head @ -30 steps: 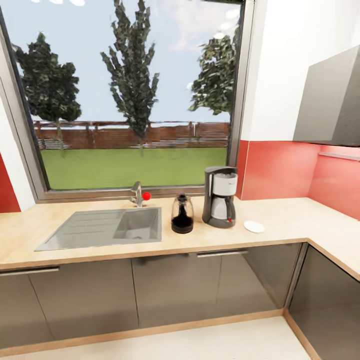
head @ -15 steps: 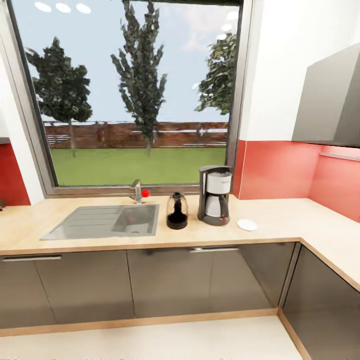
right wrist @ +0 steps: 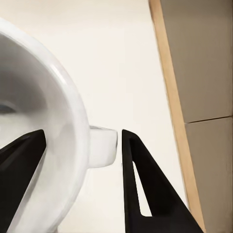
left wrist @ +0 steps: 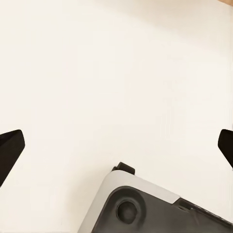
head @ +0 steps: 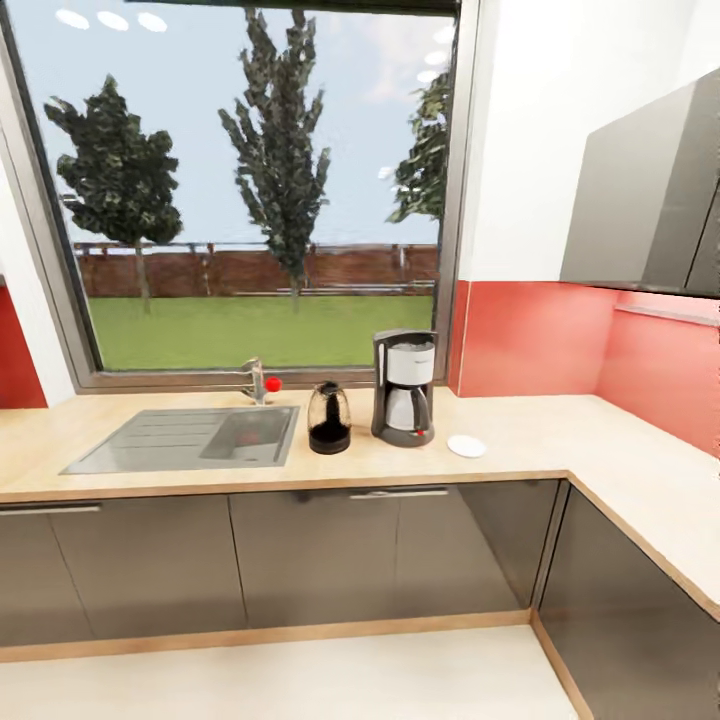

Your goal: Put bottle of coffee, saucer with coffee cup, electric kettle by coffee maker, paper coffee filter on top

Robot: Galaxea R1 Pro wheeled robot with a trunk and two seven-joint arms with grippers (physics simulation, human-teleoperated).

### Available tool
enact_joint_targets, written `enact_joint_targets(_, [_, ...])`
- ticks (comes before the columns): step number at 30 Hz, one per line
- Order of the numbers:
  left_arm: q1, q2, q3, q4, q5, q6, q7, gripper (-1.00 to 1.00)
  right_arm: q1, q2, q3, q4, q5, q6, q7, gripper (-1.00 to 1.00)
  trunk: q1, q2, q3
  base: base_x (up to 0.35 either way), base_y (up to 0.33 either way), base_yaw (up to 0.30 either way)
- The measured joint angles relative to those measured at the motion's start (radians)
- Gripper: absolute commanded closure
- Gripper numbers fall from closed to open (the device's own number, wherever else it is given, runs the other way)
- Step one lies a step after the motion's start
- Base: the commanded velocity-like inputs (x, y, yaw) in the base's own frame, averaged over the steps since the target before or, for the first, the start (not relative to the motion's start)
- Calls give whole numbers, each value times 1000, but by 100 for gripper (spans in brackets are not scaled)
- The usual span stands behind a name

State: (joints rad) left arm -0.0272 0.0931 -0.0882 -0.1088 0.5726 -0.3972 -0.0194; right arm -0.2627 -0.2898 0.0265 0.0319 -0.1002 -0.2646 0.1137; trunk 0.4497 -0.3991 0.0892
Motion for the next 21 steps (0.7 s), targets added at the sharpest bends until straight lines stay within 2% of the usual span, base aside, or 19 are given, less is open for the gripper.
enact_joint_targets(3, [0,0,0,0,0,0,0,-100,0,0,0,0,0,0,0,100,0,0,0,-4,-149,38])
enact_joint_targets(9, [0,0,0,0,0,0,0,-100,0,2,0,0,0,0,-1,100,0,0,0,-1,-170,217])
enact_joint_targets(16, [0,0,0,0,0,-3,0,-100,0,2,0,0,0,0,-1,100,0,0,0,0,-34,258])
enact_joint_targets(21, [0,0,0,0,0,-3,0,-100,0,1,0,0,0,0,-1,100,0,0,0,0,-3,63])
